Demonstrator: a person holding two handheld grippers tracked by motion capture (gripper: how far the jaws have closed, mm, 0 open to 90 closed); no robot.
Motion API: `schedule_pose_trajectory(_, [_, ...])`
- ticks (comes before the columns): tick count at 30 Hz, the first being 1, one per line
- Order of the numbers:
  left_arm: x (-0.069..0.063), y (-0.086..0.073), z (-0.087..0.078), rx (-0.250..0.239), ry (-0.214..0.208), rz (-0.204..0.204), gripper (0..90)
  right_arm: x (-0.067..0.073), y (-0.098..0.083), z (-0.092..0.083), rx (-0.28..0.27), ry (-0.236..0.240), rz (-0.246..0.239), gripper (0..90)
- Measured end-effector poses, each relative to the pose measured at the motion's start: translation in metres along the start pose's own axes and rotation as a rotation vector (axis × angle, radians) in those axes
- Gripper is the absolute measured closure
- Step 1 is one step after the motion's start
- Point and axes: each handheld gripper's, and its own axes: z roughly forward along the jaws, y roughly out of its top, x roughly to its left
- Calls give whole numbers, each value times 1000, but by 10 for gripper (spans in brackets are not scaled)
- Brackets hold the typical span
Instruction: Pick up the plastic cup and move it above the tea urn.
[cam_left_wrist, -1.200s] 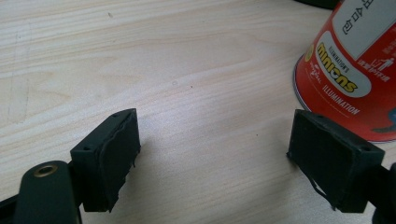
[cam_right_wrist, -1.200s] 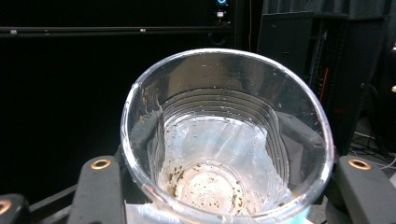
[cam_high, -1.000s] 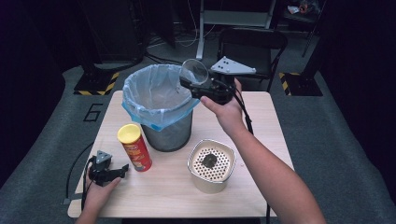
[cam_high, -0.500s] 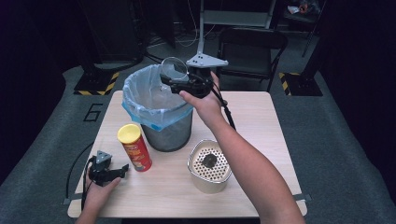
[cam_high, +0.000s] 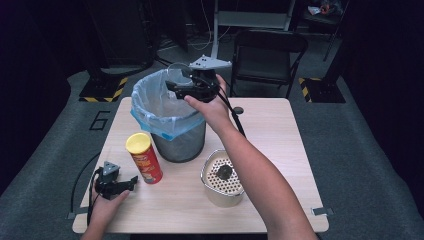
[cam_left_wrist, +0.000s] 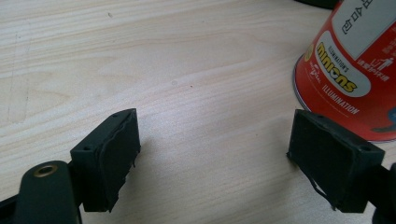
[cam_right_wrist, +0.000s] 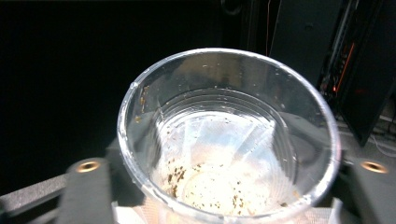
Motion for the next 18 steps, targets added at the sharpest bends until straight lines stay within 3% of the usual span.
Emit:
schedule_pose_trajectory(2, [0,0,0,0,-1,0,162,-1,-4,6,32,-8,34,108])
schedule_pose_trajectory(5, [-1,0,0,-3,-3,-4,162,-4,-9,8,58,-1,61,101])
schedule_pose_trajectory(18, [-2,0,0,7,-26,17,127,-2,-15,-22,31,-1,5,149])
